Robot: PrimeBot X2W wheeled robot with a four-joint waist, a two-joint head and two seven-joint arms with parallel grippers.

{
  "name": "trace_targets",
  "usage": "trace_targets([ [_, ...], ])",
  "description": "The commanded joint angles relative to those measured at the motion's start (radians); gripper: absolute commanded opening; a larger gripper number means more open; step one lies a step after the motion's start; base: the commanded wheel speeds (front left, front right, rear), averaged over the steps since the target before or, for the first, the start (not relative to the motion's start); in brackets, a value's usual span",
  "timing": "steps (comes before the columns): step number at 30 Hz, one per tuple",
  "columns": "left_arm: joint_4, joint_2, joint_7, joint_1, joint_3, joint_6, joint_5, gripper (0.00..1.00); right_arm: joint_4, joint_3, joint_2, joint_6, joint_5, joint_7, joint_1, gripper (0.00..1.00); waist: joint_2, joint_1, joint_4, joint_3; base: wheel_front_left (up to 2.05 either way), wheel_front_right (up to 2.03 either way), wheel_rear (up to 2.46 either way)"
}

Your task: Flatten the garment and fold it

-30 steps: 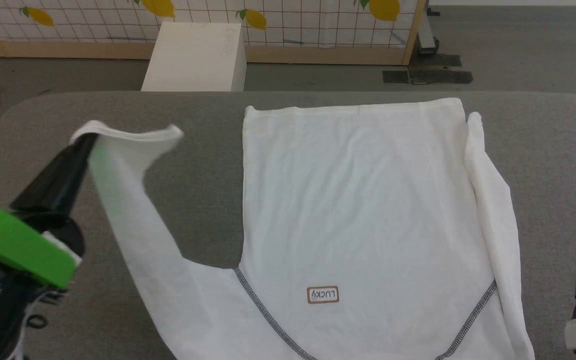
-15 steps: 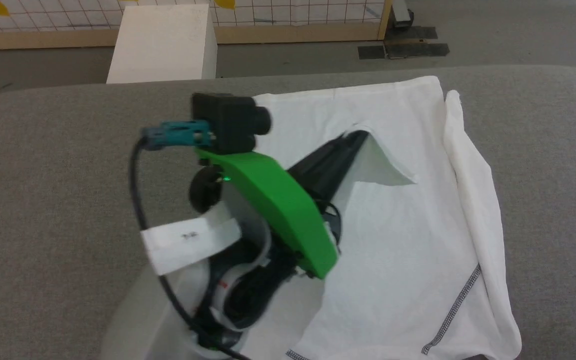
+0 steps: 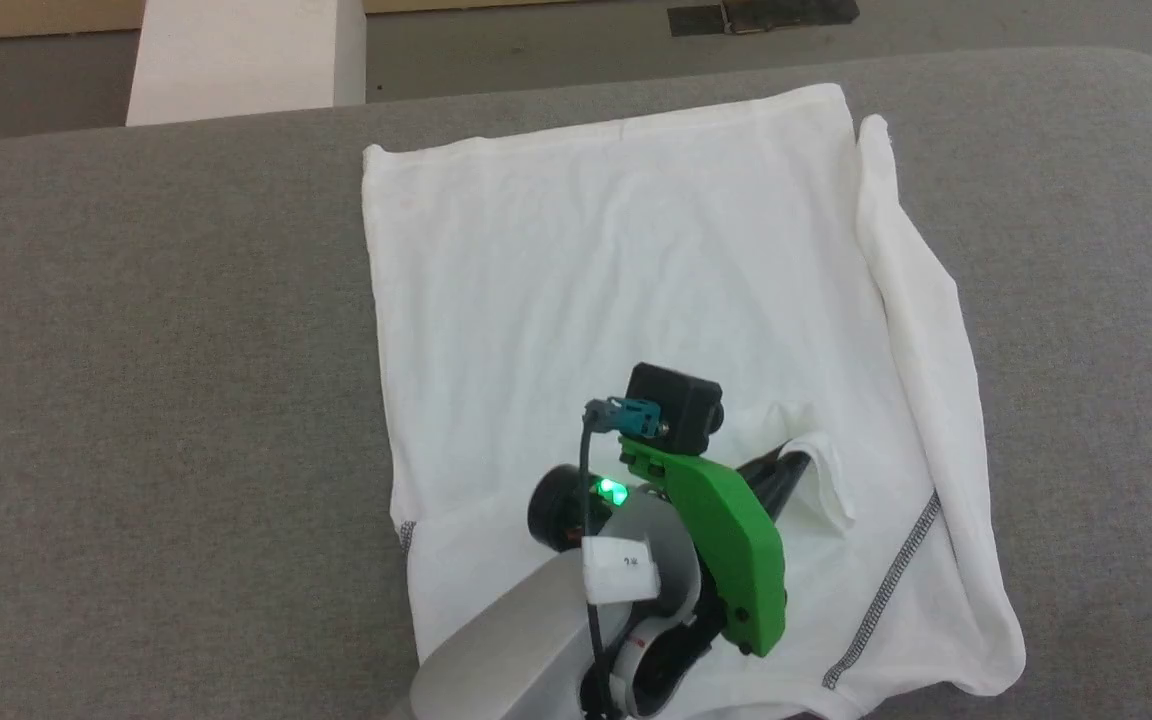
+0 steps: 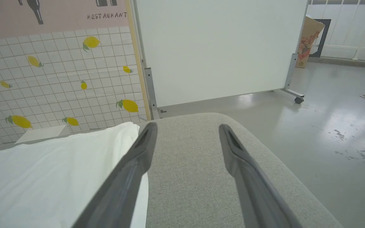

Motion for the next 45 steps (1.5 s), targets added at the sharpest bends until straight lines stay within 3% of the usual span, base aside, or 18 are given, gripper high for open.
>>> trace_targets([
  [1, 0.039, -0.005, -0.024, -0.016, -0.018, -0.002, -0.017, 0.0, 0.006, 0.007, 0.001, -0.002, 0.007, -0.009, -0.017, 1.0, -0.0001, 0.0001, -0.02, 0.024, 0.0, 0.0, 0.0],
  [9, 0.284, -0.005, -0.133, -0.087, -0.198, -0.018, -0.119, 0.0, 0.04, 0.039, 0.001, -0.002, 0.007, -0.021, -0.038, 1.0, -0.0001, 0.0001, -0.044, 0.039, 0.0, 0.0, 0.0],
  [10, 0.297, -0.005, -0.147, -0.093, -0.212, -0.017, -0.133, 0.36, 0.043, 0.043, 0.001, -0.002, 0.007, -0.022, -0.039, 1.0, -0.0001, 0.0001, -0.046, 0.037, 0.0, 0.0, 0.0],
  [11, 0.308, -0.005, -0.168, -0.103, -0.227, -0.014, -0.152, 1.0, 0.048, 0.048, 0.001, -0.002, 0.006, -0.022, -0.04, 1.0, -0.0001, 0.0001, -0.047, 0.034, 0.0, 0.0, 0.0],
  [18, 0.287, -0.005, -0.292, -0.192, -0.288, -0.031, -0.229, 1.0, 0.056, 0.047, 0.001, -0.002, -0.004, -0.014, -0.021, 1.0, -0.0001, 0.0001, -0.029, -0.014, 0.0, 0.0, 0.0],
  [22, 0.266, 0.0, -0.391, -0.233, -0.252, -0.022, -0.213, 1.0, 0.045, 0.042, 0.001, -0.002, -0.011, -0.002, -0.002, 1.0, -0.0001, 0.0001, -0.01, -0.053, 0.0, 0.0, 0.0],
  [24, 0.235, 0.035, -0.439, -0.232, -0.222, -0.006, -0.199, 1.0, 0.039, 0.043, 0.001, -0.002, -0.012, 0.004, 0.01, 1.0, -0.0001, 0.0001, 0.0, -0.072, 0.0, 0.0, 0.0],
  [28, 0.113, 0.156, -0.505, -0.176, -0.153, 0.062, -0.175, 1.0, 0.03, 0.048, 0.001, -0.002, -0.011, 0.015, 0.032, 1.0, -0.0001, 0.0001, 0.014, -0.102, 0.0, 0.0, 0.0],
  [32, -0.061, 0.297, -0.54, -0.06, -0.062, 0.181, -0.111, 1.0, 0.028, 0.058, 0.001, -0.002, -0.003, 0.019, 0.056, 1.0, -0.0001, 0.0001, 0.026, -0.122, 0.0, 0.0, 0.0],
  [34, -0.157, 0.383, -0.546, 0.018, -0.013, 0.267, -0.02, 1.0, 0.029, 0.064, 0.001, -0.002, 0.004, 0.018, 0.067, 1.0, -0.0001, 0.0001, 0.03, -0.128, 0.0, 0.0, 0.0],
  [35, -0.287, 0.439, -0.547, 0.159, 0.108, 0.397, 0.102, 1.0, 0.031, 0.067, 0.001, -0.002, 0.015, 0.015, 0.08, 1.0, -0.0001, 0.0001, 0.04, -0.128, 0.0, 0.0, 0.0],
  [36, -0.322, 0.456, -0.547, 0.222, 0.146, 0.428, 0.144, 1.0, 0.032, 0.068, 0.001, -0.002, 0.019, 0.013, 0.084, 1.0, -0.0001, 0.0001, 0.044, -0.127, 0.0, 0.0, 0.0],
  [37, -0.343, 0.47, -0.547, 0.272, 0.169, 0.447, 0.175, 1.0, 0.033, 0.07, 0.001, -0.002, 0.022, 0.013, 0.087, 1.0, -0.0001, 0.0001, 0.046, -0.126, 0.0, 0.0, 0.0],
  [40, -0.429, 0.439, -0.547, 0.428, 0.307, 0.479, 0.219, 1.0, 0.037, 0.073, 0.001, -0.002, 0.029, 0.009, 0.094, 1.0, -0.0001, 0.0001, 0.056, -0.123, 0.0, 0.0, 0.0],
  [45, -0.493, 0.365, -0.547, 0.59, 0.473, 0.41, 0.305, 1.0, 0.055, 0.077, 0.001, -0.002, 0.039, 0.007, 0.103, 1.0, -0.0001, 0.0001, 0.078, -0.12, 0.0, 0.0, 0.0],
])
